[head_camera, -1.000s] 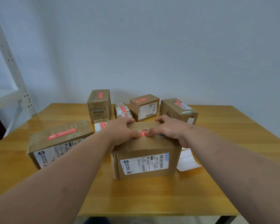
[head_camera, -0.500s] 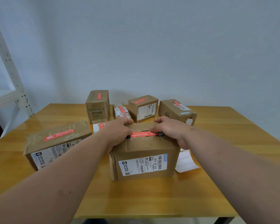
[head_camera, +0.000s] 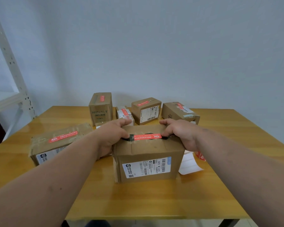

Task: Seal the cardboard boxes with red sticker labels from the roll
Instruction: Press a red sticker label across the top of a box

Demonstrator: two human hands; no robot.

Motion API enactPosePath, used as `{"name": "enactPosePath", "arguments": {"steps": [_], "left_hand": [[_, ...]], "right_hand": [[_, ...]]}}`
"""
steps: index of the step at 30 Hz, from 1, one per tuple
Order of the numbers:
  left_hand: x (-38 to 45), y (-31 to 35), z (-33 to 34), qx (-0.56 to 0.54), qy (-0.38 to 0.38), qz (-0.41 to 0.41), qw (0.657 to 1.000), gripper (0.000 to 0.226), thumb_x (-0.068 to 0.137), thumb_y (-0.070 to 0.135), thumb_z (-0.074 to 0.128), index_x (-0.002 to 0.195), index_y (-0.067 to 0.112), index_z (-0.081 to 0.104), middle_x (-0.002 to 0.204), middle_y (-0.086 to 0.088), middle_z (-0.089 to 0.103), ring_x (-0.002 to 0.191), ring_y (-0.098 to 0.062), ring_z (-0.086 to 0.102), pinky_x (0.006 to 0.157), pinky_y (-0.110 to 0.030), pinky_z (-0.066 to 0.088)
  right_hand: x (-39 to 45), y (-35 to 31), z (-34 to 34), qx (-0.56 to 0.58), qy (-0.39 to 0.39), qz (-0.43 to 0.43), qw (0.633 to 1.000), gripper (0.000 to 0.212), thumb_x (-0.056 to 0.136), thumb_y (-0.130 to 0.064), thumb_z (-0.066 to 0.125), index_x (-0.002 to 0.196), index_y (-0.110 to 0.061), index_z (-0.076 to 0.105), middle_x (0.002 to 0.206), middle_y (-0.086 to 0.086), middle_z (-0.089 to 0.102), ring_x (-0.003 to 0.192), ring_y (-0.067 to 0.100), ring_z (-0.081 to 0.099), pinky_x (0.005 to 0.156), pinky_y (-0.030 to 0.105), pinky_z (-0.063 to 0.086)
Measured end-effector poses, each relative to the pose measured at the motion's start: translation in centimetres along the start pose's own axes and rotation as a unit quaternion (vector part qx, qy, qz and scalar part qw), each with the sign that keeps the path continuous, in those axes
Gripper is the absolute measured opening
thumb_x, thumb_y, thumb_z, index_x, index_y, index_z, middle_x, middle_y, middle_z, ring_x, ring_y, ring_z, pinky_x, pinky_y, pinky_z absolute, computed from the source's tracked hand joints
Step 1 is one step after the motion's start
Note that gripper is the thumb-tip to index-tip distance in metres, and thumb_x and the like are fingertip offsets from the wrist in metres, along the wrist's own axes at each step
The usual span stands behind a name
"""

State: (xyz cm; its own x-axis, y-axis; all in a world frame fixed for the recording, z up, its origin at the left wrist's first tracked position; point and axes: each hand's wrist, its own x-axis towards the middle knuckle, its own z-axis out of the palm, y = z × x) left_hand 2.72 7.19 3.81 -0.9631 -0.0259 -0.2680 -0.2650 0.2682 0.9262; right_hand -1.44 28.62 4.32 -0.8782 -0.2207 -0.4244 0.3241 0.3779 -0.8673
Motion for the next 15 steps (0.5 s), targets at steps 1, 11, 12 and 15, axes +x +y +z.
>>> {"name": "enactPosePath", "arguments": {"steps": [1, 11, 12, 15], "left_hand": [[0.1, -0.3, -0.2, -0.028, 0.016, -0.014, 0.999, 0.055, 0.092, 0.005, 0.058, 0.141, 0.028, 0.047, 0.128, -0.006, 0.052, 0.106, -0.028, 0.058, 0.078, -0.039, 0.057], [-0.9, -0.9, -1.1, -0.062, 0.083, -0.088, 0.991, 0.052, 0.089, 0.064, 0.050, 0.110, 0.017, 0.060, 0.105, -0.010, 0.069, 0.100, -0.030, 0.062, 0.090, -0.044, 0.052], [-1.2, -0.4, -1.2, -0.069, 0.087, -0.069, 0.991, 0.048, 0.093, 0.059, 0.048, 0.108, 0.016, 0.061, 0.104, -0.010, 0.069, 0.098, -0.030, 0.062, 0.085, -0.043, 0.052], [-1.9, 0.7, -1.4, -0.125, 0.116, -0.019, 0.985, 0.035, 0.098, 0.043, 0.051, 0.099, 0.011, 0.065, 0.096, -0.008, 0.069, 0.088, -0.027, 0.063, 0.073, -0.041, 0.054]], "right_hand": [[0.1, 0.1, -0.1, 0.005, 0.015, 0.007, 1.000, 0.049, 0.090, -0.013, 0.062, 0.134, -0.028, 0.047, 0.120, 0.007, 0.057, 0.105, 0.028, 0.062, 0.092, 0.042, 0.053], [-1.1, -0.5, -0.4, -0.023, 0.081, 0.044, 0.995, 0.053, 0.084, -0.069, 0.054, 0.110, -0.022, 0.057, 0.109, 0.011, 0.066, 0.097, 0.031, 0.066, 0.092, 0.047, 0.052], [-1.4, -0.6, -0.5, -0.008, 0.086, 0.036, 0.996, 0.051, 0.085, -0.068, 0.054, 0.108, -0.023, 0.057, 0.108, 0.011, 0.066, 0.097, 0.031, 0.065, 0.090, 0.046, 0.053], [-2.4, -1.2, -0.8, 0.044, 0.116, -0.004, 0.992, 0.035, 0.090, -0.057, 0.056, 0.101, -0.024, 0.057, 0.107, 0.008, 0.065, 0.094, 0.026, 0.064, 0.077, 0.038, 0.055]]}}
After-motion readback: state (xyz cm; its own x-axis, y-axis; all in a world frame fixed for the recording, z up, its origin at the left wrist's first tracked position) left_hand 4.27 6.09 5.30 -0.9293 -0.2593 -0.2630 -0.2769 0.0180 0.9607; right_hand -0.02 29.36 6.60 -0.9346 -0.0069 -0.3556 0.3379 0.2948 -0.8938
